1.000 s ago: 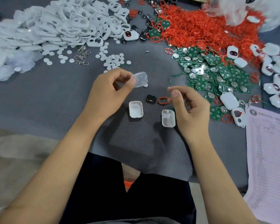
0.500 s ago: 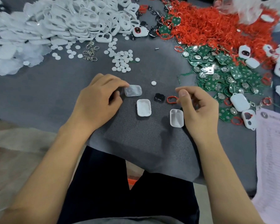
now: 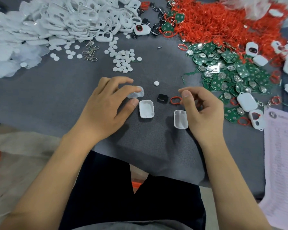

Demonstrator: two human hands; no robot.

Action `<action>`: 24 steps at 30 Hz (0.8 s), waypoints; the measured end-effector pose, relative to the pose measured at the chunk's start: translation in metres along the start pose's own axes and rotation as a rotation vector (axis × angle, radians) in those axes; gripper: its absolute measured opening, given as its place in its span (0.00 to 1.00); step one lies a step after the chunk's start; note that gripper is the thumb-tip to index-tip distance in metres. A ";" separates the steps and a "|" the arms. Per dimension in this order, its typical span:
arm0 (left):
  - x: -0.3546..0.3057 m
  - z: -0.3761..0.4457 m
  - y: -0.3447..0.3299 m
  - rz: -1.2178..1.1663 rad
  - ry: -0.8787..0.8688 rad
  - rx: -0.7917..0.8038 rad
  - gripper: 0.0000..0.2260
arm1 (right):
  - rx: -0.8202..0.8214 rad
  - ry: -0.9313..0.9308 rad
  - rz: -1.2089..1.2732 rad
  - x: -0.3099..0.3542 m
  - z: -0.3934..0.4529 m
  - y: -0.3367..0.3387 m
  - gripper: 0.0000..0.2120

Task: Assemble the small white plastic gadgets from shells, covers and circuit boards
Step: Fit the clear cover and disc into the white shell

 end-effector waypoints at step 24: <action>-0.033 -0.004 -0.016 -0.073 0.251 0.026 0.12 | -0.041 0.222 -0.274 0.016 0.003 -0.004 0.03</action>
Point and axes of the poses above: each hand's wrist, its own z-axis towards the middle knuckle, its own y-axis out of the back of the hand, x = y × z, the point moved 8 cm from there along z, towards the middle knuckle, and after that the axes turned 2 degrees about -z, right-handed, at the moved point
